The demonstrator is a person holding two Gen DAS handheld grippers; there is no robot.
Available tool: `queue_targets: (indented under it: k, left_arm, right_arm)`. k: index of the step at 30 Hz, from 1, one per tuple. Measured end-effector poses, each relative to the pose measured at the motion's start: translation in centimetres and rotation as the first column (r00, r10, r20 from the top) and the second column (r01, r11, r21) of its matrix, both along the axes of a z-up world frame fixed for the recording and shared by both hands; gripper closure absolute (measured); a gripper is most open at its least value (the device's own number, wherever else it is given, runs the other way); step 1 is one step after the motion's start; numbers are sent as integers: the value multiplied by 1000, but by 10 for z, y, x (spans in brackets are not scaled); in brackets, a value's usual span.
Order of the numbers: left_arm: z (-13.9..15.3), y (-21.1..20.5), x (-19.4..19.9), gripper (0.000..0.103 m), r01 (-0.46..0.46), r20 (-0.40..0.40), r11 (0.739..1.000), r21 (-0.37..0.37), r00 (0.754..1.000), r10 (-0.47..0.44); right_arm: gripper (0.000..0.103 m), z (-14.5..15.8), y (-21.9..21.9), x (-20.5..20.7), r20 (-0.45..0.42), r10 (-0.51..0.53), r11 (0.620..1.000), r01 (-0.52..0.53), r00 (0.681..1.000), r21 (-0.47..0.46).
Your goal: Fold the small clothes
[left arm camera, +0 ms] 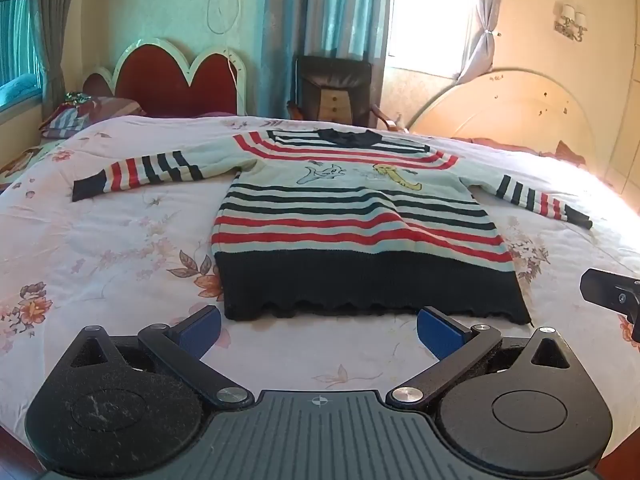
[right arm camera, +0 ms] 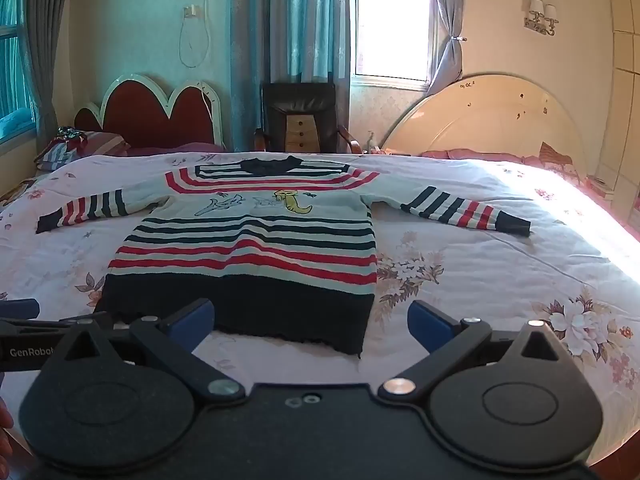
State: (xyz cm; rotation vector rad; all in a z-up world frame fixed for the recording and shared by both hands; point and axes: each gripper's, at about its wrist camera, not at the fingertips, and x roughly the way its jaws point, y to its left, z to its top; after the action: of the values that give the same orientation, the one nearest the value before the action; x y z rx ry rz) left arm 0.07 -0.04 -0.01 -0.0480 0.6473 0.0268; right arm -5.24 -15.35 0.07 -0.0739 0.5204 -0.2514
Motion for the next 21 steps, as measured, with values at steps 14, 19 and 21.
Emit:
queue_targets:
  k: [14, 19, 21]
  left_arm:
    - [-1, 4, 2, 0, -5, 0, 1000, -13, 1000, 5]
    - [1, 4, 3, 0, -4, 1, 1000, -13, 1000, 4]
    - [1, 4, 3, 0, -4, 2, 1000, -14, 1000, 4]
  right_arm:
    - [1, -2, -2, 2, 2, -1, 1000, 1, 1000, 0]
    - [1, -1, -1, 1, 0, -1, 1000, 1, 1000, 0]
    - [1, -1, -1, 1, -2, -1, 1000, 1, 1000, -1]
